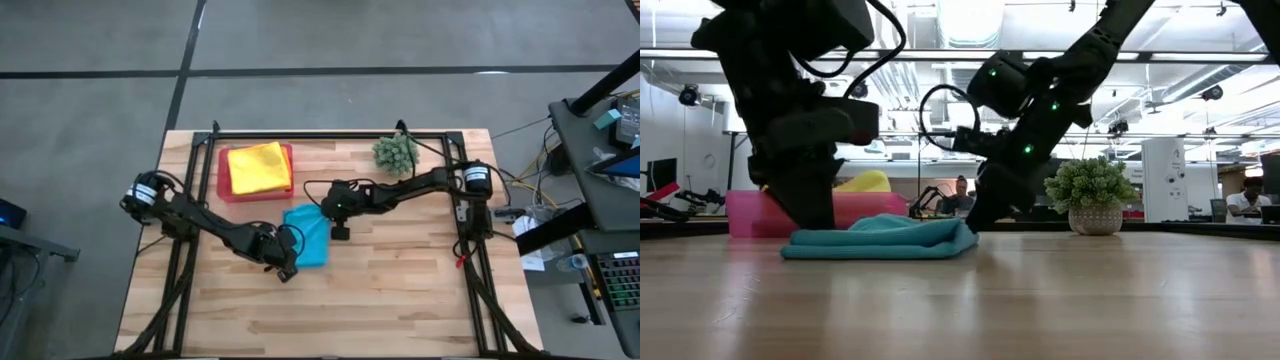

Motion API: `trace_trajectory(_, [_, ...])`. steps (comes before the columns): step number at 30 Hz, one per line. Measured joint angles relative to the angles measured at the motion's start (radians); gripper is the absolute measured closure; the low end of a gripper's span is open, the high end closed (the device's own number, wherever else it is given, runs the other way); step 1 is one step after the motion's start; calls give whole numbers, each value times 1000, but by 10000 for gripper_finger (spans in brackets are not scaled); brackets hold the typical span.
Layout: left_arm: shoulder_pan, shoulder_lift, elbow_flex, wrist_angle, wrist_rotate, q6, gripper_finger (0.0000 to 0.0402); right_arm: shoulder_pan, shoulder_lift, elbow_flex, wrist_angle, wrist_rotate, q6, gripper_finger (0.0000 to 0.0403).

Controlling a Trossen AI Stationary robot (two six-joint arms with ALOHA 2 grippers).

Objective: Fold microfiber towels
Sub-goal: Fold the blue towel

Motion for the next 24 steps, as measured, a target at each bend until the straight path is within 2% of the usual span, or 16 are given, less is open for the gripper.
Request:
trace_trajectory(9, [0,-69,4,-34,2,11,343,18,-104,-28,-3,4,5,394])
trace_trajectory(15, [-22,-123,9,-32,0,7,343,99,-142,-37,5,2,66,394])
trace_trajectory(19, [-52,-126,1,-18,-1,2,343,190,-140,-61,88,-2,104,394])
trace_trajectory(24, [-74,-98,-4,2,-15,0,343,291,-123,-103,278,-4,158,394])
